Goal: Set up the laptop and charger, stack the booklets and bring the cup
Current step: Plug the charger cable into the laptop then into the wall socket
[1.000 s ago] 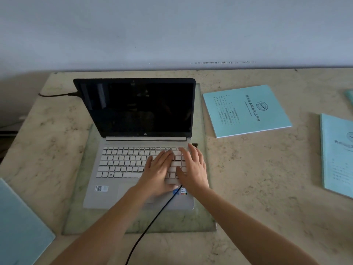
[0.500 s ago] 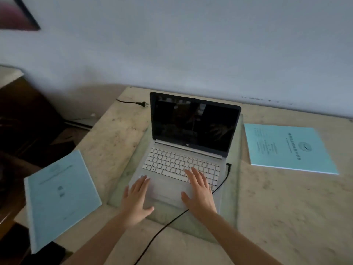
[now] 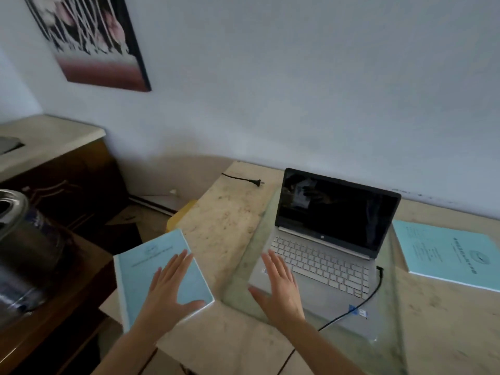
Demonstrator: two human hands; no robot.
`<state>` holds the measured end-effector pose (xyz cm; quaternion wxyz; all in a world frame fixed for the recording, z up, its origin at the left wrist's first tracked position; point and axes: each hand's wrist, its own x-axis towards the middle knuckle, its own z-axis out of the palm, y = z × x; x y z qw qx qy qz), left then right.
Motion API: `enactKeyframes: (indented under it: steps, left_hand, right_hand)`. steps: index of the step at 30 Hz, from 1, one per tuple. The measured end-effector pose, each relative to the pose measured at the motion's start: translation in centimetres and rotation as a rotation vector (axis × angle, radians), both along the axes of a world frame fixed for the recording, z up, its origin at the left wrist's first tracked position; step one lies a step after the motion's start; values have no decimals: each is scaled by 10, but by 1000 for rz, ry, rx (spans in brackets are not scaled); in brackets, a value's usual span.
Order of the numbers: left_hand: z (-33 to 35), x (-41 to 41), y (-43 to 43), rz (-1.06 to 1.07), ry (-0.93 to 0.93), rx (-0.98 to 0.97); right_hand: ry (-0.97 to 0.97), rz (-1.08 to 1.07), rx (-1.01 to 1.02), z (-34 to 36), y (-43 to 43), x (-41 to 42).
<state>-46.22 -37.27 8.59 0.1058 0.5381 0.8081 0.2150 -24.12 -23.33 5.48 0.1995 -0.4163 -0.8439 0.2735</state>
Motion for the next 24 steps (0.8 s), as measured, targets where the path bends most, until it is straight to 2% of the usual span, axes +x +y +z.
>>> enactKeyframes:
  steps: [3,10,15,19,24]
  left_hand:
    - [15,-44,-32,-5,-74,27]
    - [29,-127,-75,-34,-108,86]
    - [25,-178,-93,15,-102,130]
    - [16,-218,-75,26,-105,119]
    - [12,-266,-15,-110,-99,56]
  right_hand:
    - [76,-71,43,28,-25,-46]
    - [250,-238,-22,47,-72,-136]
    - [181,-191,-54,37,-80,-186]
    - [193,-205,-50,26,-56,-222]
    - [242,-329,-88,-1,-10,-261]
